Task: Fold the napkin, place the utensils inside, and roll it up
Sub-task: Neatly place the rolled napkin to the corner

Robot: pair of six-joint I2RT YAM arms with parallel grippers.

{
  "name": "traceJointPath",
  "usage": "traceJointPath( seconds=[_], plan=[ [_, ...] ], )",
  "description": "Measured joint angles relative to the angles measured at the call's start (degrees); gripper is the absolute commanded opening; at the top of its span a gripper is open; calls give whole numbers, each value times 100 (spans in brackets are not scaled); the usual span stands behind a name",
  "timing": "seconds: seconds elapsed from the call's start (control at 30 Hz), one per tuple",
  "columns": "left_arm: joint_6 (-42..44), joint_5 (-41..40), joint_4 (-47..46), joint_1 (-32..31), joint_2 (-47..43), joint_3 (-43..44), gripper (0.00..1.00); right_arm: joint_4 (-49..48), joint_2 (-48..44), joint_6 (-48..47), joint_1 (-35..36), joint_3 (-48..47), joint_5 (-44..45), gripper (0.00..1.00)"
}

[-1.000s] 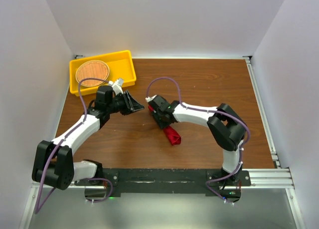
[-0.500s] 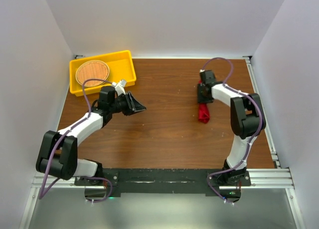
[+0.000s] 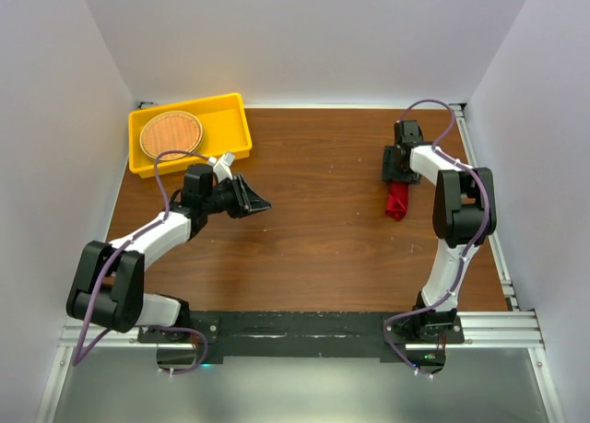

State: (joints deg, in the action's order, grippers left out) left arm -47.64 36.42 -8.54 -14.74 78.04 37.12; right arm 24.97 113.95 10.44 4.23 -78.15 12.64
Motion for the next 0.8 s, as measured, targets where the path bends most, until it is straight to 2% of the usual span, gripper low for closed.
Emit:
traceJointPath(
  seconds=[0.23, 0.43, 0.57, 0.7, 0.73, 0.8],
  plan=[
    [-85, 37, -94, 0, 0, -70, 31, 254, -39, 44, -2, -59, 26, 85],
    [-120, 7, -92, 0, -17, -214, 31, 1172, -363, 109, 44, -164, 37, 88],
    [-76, -118, 138, 0, -192, -219, 31, 1814, -1014, 136, 190, -518, 170, 88],
    [57, -313, 625, 0, -463, 2, 32, 2302, -1915, 201, 837, -1043, 334, 89],
    [83, -365, 769, 0, -525, 101, 32, 2385, -2146, 238, 1115, -1158, 345, 98],
    [127, -439, 1014, 0, -656, 297, 33, 2503, -2599, 326, 1729, -1298, 291, 98]
  ],
)
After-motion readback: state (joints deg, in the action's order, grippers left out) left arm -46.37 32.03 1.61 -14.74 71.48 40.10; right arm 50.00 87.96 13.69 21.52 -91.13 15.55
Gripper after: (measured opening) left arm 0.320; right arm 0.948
